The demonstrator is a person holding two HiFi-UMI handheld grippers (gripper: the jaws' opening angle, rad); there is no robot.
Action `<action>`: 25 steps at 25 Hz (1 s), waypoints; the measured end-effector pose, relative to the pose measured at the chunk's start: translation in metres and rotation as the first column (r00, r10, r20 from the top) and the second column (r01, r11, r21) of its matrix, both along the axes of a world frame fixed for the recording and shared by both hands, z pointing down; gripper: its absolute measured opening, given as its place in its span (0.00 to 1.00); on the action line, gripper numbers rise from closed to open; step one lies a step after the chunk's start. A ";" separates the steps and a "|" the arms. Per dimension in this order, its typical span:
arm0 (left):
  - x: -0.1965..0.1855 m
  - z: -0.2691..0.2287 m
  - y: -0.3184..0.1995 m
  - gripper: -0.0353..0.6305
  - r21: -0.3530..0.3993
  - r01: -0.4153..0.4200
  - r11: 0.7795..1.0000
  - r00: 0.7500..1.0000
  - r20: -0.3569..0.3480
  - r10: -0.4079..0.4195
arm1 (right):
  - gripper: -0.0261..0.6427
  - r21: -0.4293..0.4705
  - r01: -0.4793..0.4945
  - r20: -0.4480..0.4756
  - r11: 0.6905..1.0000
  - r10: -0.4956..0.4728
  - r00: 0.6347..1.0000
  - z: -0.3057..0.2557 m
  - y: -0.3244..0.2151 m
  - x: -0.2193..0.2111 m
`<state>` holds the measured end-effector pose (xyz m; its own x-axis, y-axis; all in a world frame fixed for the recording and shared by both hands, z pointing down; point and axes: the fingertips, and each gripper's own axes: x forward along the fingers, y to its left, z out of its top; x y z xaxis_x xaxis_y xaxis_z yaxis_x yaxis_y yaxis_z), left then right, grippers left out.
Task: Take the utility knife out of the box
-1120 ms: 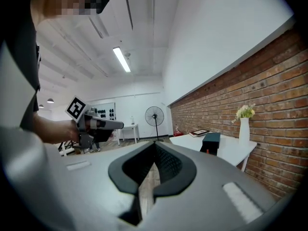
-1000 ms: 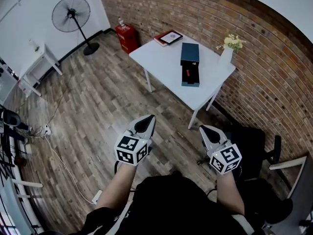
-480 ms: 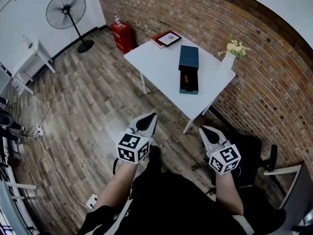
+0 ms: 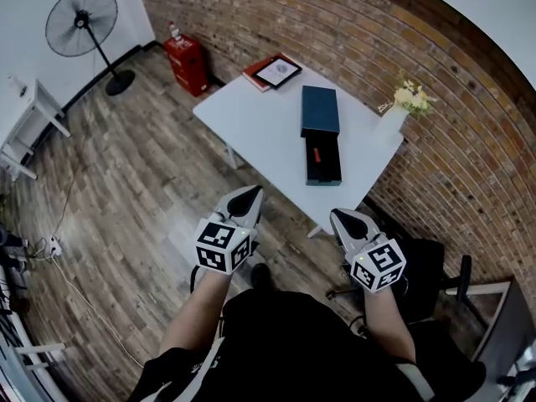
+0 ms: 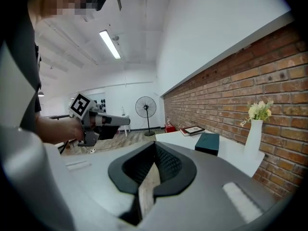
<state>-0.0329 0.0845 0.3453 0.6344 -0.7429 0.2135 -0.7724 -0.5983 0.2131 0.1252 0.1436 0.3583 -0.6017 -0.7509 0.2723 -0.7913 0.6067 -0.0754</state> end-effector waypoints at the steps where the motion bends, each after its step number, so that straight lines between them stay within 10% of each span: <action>1: -0.003 0.002 -0.012 0.06 -0.006 -0.007 1.000 1.000 -0.002 0.007 | 0.04 -0.008 -0.007 -0.004 1.000 0.007 1.000 0.002 -0.010 -0.003; 13: -0.014 0.018 -0.108 0.06 -0.045 -0.094 0.995 0.996 -0.005 0.094 | 0.04 -0.059 -0.070 -0.039 0.996 0.068 0.997 0.017 -0.100 -0.026; 25: 0.044 0.021 -0.178 0.06 -0.060 -0.086 0.994 0.996 0.029 0.088 | 0.04 -0.113 -0.071 -0.025 0.991 0.068 0.997 0.041 -0.175 0.037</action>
<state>0.0109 -0.0937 0.3664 0.6884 -0.6708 0.2759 -0.7248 -0.6509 0.2258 0.1622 -0.0315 0.3996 -0.5424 -0.7543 0.3699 -0.8334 0.5386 -0.1237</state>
